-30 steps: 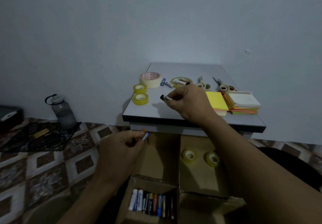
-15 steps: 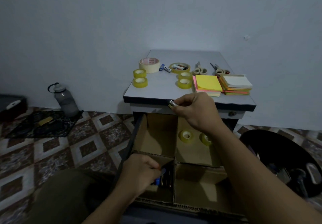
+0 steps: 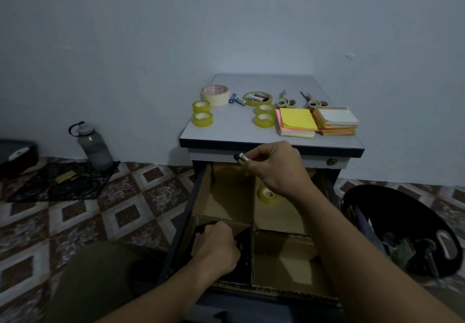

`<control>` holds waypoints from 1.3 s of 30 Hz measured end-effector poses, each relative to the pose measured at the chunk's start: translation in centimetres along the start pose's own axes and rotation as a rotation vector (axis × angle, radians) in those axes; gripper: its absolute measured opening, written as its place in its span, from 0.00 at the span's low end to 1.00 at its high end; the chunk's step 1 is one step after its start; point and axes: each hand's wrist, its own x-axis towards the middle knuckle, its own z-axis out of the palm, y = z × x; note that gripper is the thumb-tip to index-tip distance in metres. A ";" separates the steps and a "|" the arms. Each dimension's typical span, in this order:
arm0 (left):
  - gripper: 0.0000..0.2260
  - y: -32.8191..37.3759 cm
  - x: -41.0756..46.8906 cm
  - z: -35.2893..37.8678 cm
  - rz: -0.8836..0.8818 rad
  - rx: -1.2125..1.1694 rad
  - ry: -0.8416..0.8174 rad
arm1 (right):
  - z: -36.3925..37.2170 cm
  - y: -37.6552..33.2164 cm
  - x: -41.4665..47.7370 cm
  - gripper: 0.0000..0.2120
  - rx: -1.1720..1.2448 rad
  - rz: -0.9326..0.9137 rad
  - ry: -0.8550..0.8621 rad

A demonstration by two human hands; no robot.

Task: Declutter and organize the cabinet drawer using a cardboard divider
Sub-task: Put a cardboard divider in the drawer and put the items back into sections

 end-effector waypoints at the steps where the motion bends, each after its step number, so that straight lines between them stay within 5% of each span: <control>1: 0.07 0.1 0.1 0.1 0.008 0.032 -0.006 | 0.1 0.0 -0.2 0.04 0.000 0.006 -0.001; 8: 0.02 -0.2 0.4 -0.2 -0.007 -0.161 0.009 | 0.7 0.7 -1.5 0.04 -0.010 0.039 -0.020; 12: 0.07 -1.7 -0.1 -1.1 0.047 -0.398 -0.126 | 1.1 0.9 -2.1 0.03 0.002 0.056 -0.023; 17: 0.09 -1.9 -1.4 -2.6 0.129 -0.411 -0.214 | 1.7 1.1 -2.8 0.05 -0.032 0.091 -0.029; 22: 0.07 -2.1 -2.8 -6.5 0.408 -0.122 -0.032 | 2.4 1.3 -3.9 0.05 -0.074 0.113 -0.061; 27: 0.10 -4.3 -1.2 -9.6 0.473 -0.241 0.400 | 3.7 1.5 -5.5 0.05 -0.037 0.181 -0.095; 32: 0.09 -6.2 2.2 -9.8 0.424 -0.158 0.270 | 5.9 1.0 -7.8 0.05 0.015 0.257 -0.167; 39: 0.07 -6.7 3.8 -9.3 0.415 -0.250 0.315 | 9.0 -0.2 -9.1 0.05 -0.131 0.294 -0.208</control>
